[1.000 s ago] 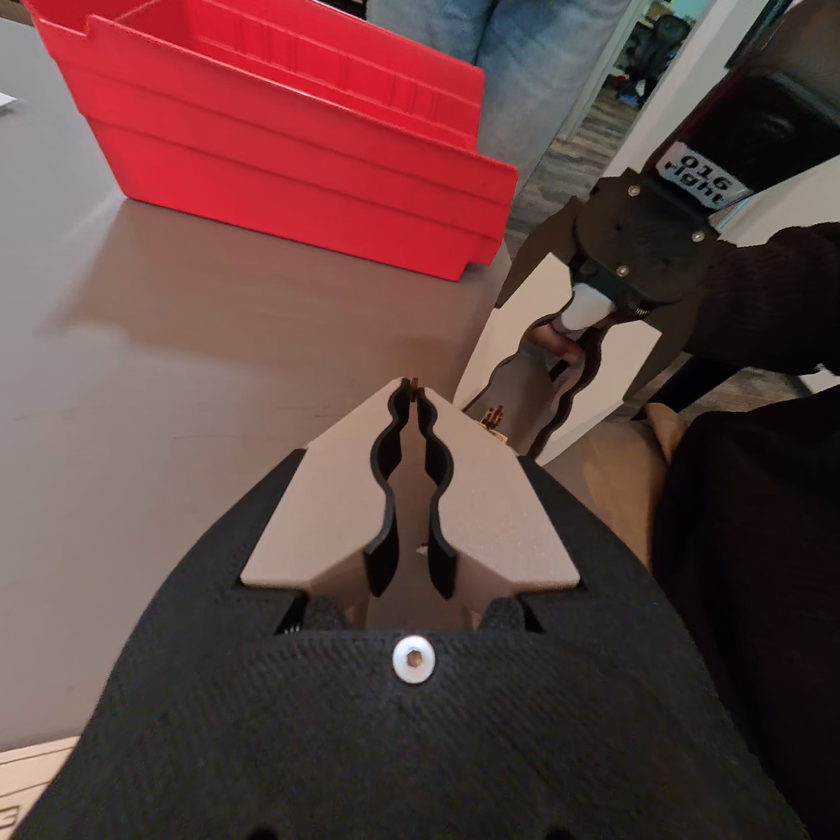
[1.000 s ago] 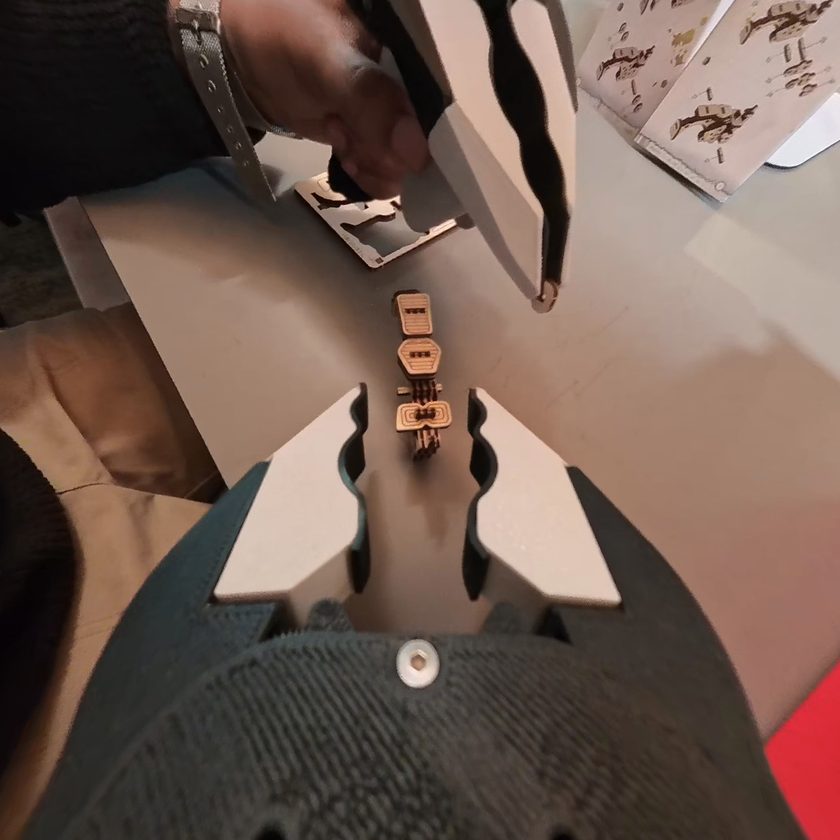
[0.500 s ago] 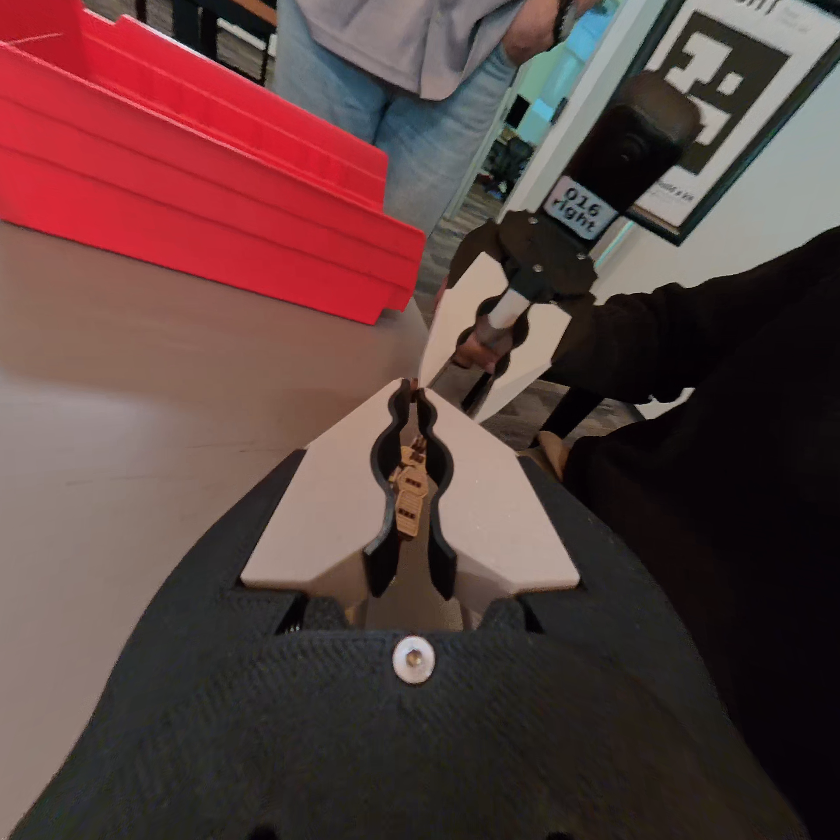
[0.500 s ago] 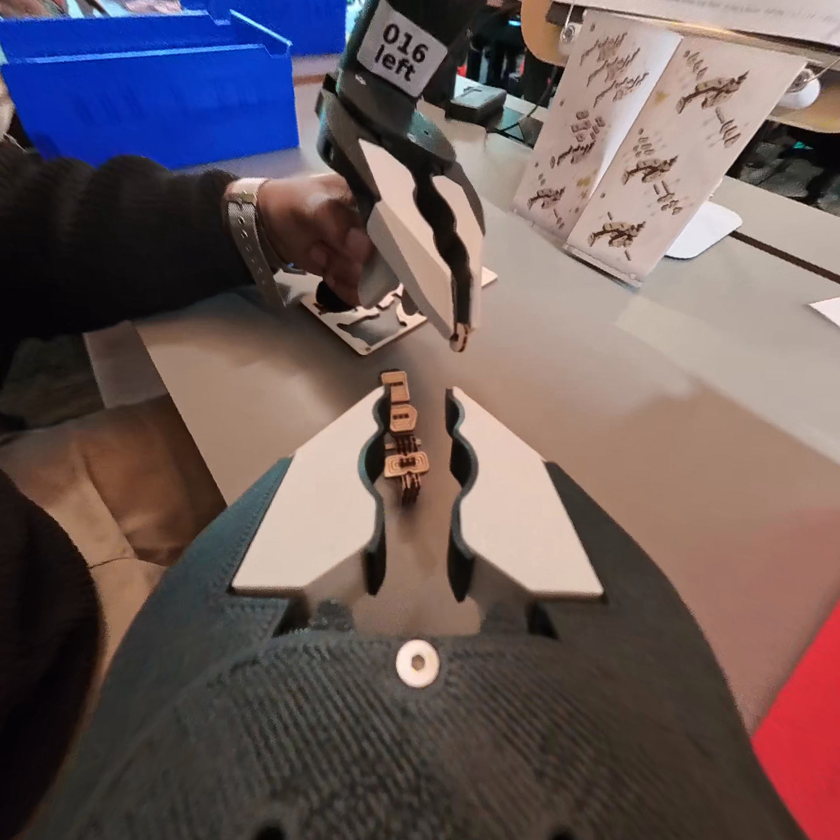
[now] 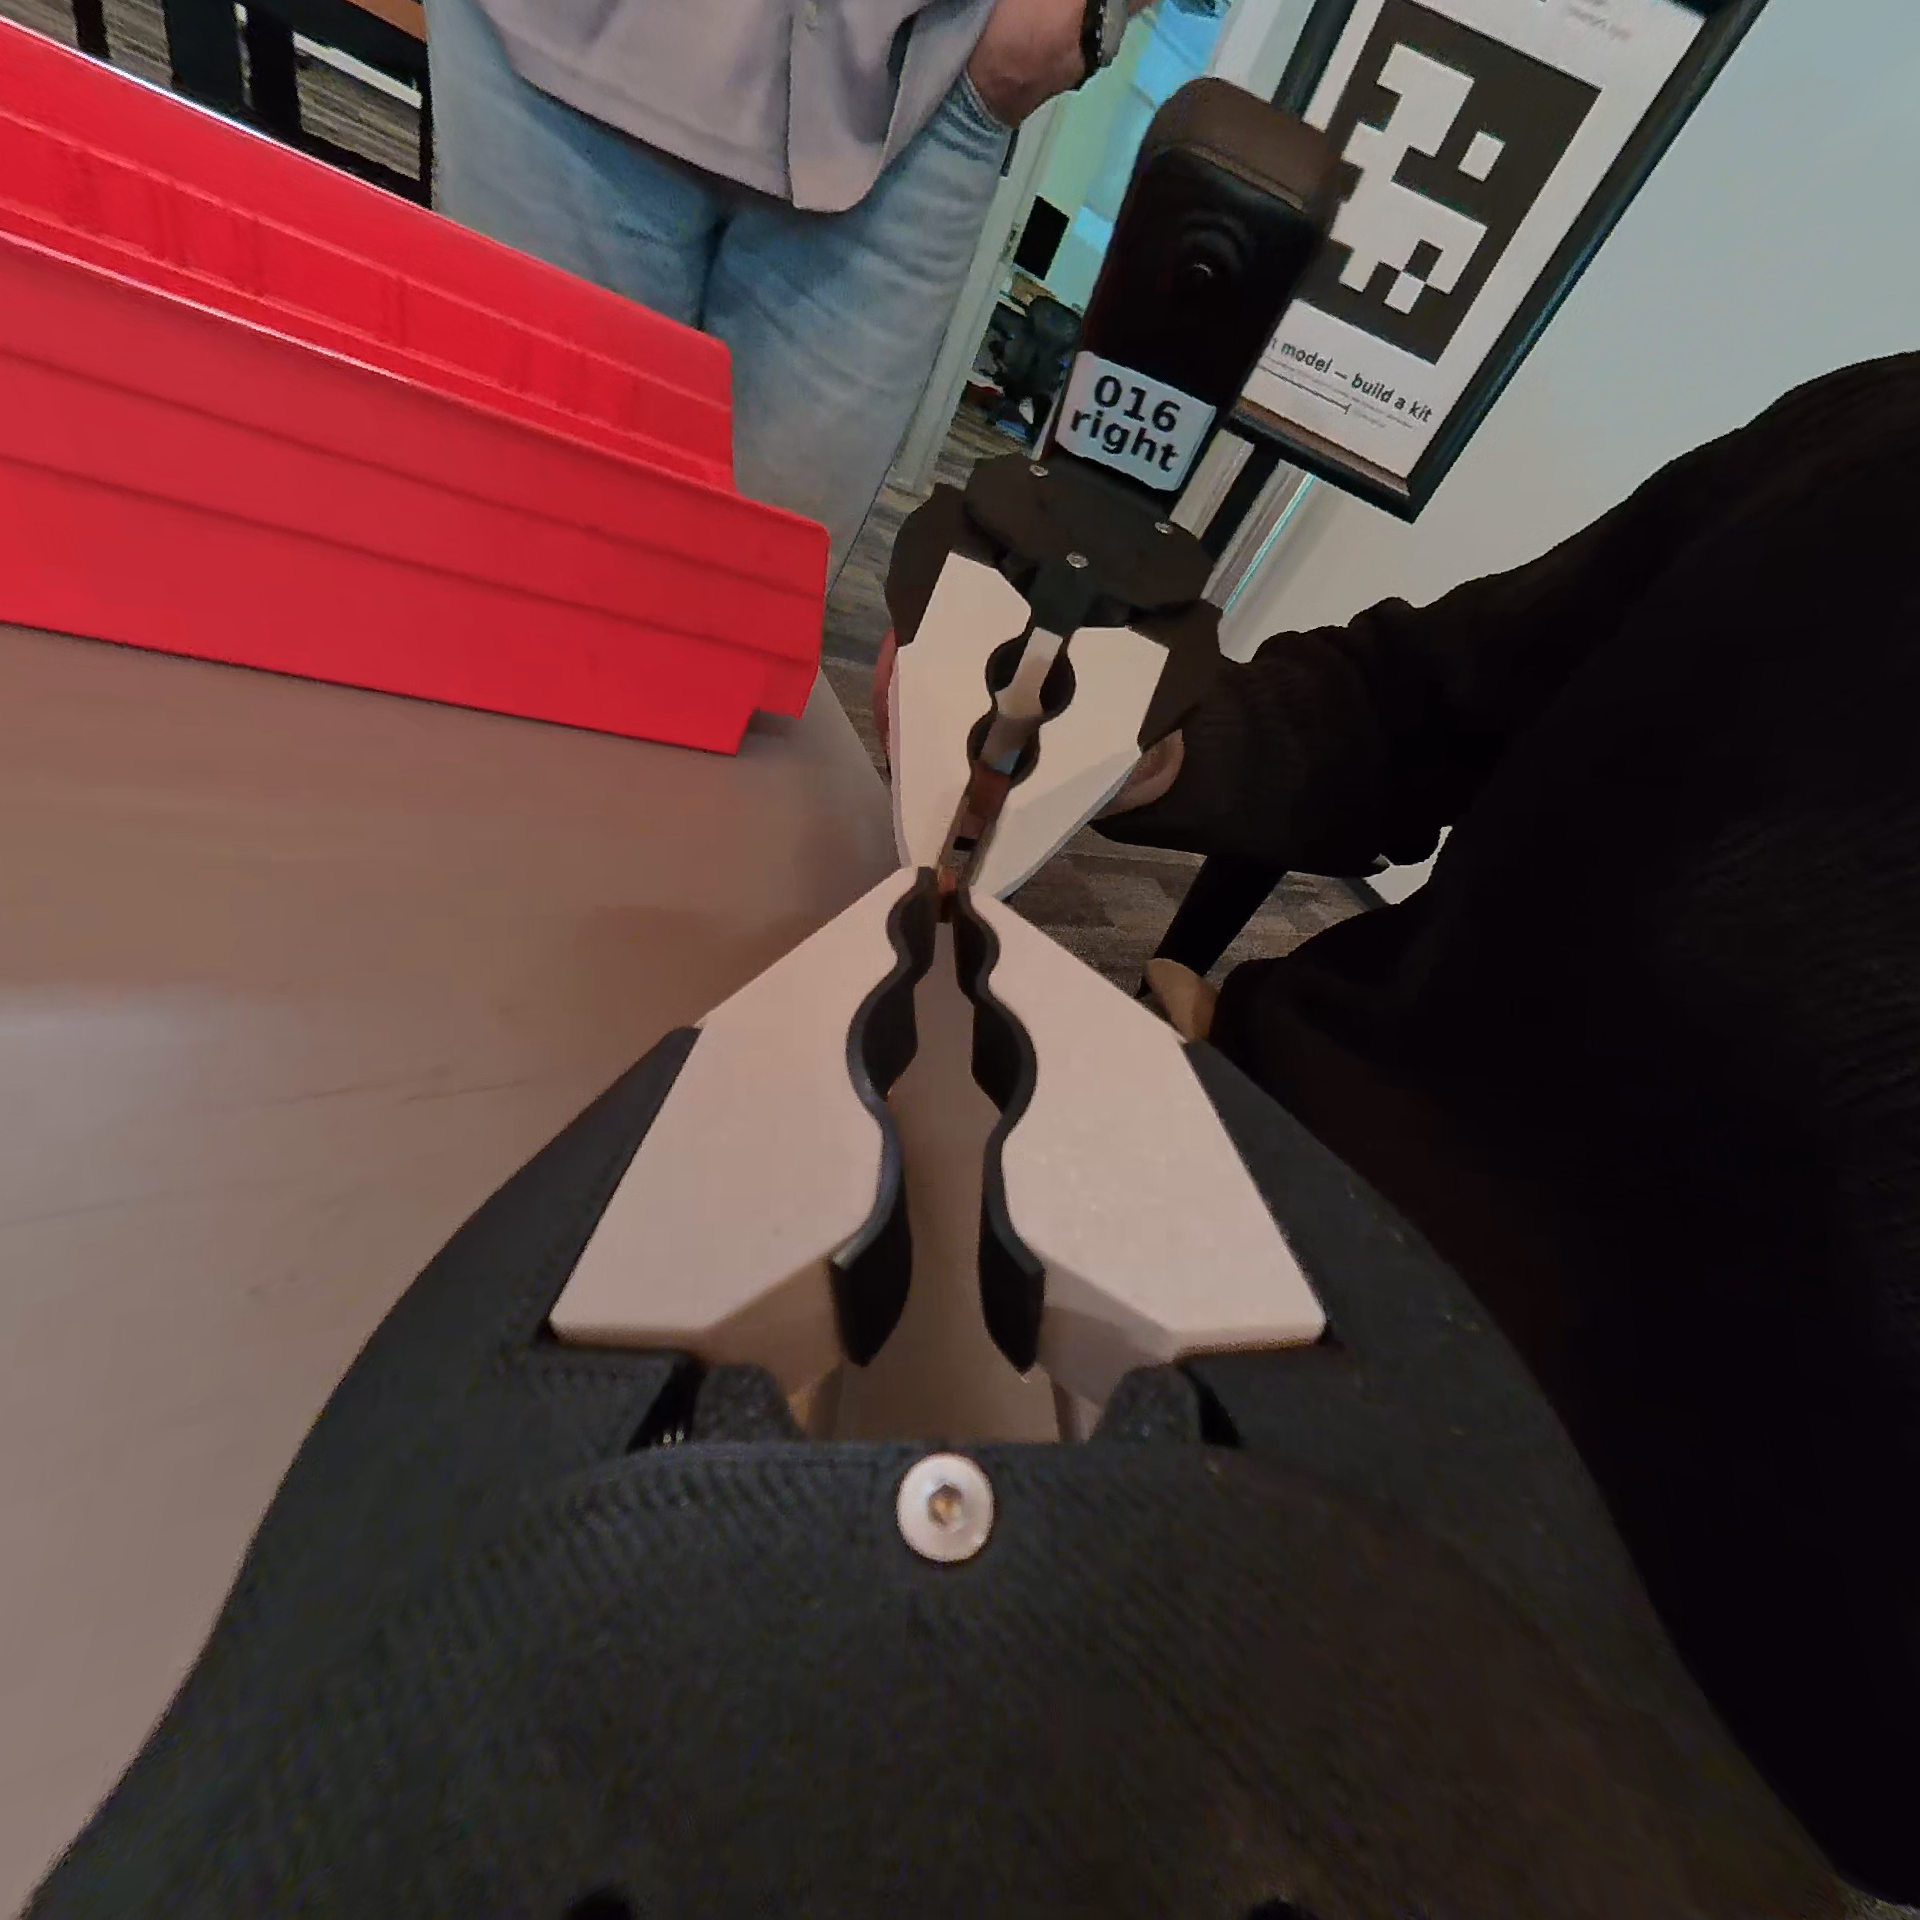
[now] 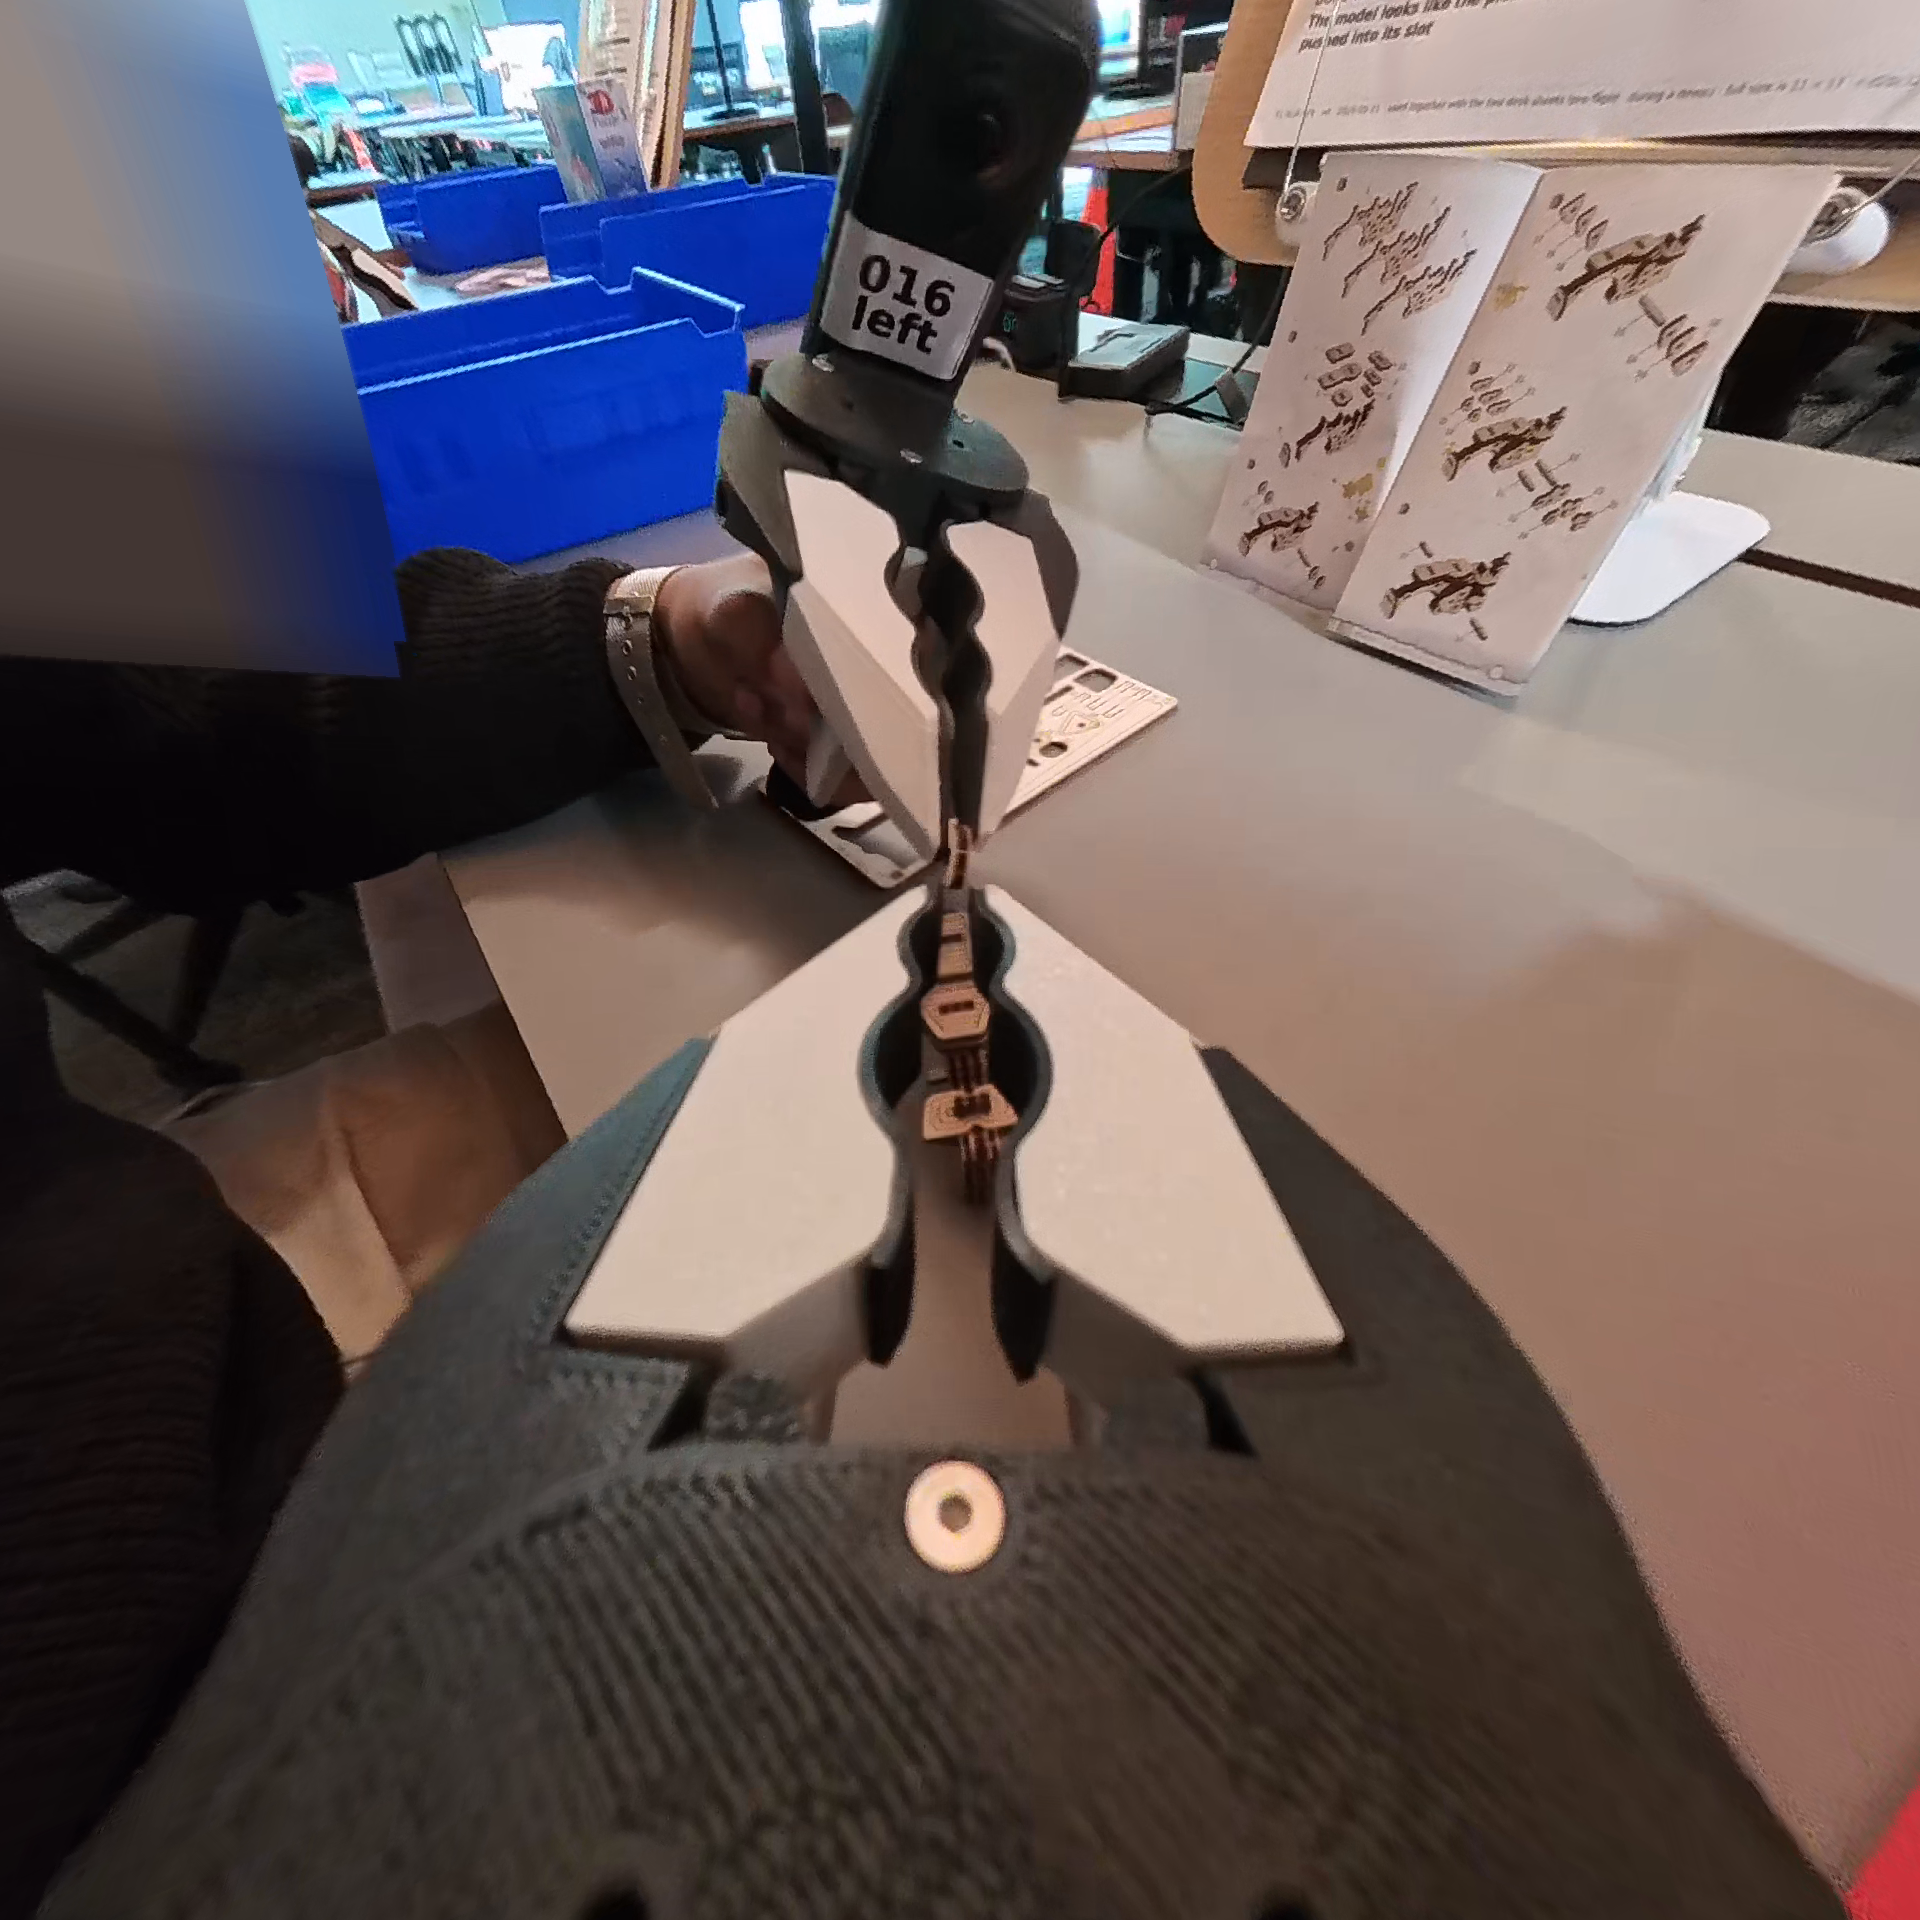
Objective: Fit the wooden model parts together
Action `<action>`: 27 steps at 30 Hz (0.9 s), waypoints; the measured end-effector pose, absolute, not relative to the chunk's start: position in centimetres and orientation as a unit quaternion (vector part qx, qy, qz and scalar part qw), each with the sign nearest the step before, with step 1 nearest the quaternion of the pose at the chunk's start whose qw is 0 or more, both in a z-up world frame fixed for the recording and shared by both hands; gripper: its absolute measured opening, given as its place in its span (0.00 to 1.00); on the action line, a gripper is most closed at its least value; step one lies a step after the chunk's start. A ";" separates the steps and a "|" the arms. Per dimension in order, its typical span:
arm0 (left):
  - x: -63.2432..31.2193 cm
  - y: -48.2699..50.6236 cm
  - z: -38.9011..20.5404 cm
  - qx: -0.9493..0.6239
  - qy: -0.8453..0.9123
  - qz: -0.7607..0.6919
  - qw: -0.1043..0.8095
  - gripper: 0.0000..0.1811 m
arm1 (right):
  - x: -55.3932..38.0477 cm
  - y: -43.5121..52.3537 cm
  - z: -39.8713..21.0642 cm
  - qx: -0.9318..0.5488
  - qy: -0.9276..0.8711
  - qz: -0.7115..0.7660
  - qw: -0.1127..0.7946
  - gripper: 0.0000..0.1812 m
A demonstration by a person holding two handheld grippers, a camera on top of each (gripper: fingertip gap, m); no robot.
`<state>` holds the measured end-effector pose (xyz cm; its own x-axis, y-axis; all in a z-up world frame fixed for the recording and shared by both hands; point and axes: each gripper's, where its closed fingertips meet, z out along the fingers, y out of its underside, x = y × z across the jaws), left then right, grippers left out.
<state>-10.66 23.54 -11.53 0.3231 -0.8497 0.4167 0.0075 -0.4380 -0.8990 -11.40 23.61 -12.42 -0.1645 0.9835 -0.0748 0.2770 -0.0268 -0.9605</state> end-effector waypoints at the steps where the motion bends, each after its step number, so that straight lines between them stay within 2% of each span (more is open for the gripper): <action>1: -10.6 23.4 -11.5 -0.687 0.308 -0.496 0.433 0.00 | -11.4 23.6 -12.4 -0.533 -0.589 0.487 0.363 0.03; 14: -10.3 23.0 -10.7 -0.667 0.318 -0.502 0.449 0.03 | -11.1 22.8 -11.1 -0.527 -0.546 0.578 0.301 0.01; 21: -9.7 20.8 -8.8 -0.616 0.354 -0.536 0.457 0.08 | -10.1 19.8 -10.1 -0.486 -0.508 0.701 0.119 0.01; 27: -8.3 18.3 -8.1 -0.583 0.397 -0.564 0.429 0.09 | -9.6 18.3 -9.1 -0.466 -0.489 0.736 0.042 0.01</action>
<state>-8.27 18.32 -8.14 0.0494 -0.9474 0.3163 0.0209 -0.3157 -0.9486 -9.61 18.33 -9.11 -0.5628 0.5177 -0.6444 0.3932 -0.5180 -0.7596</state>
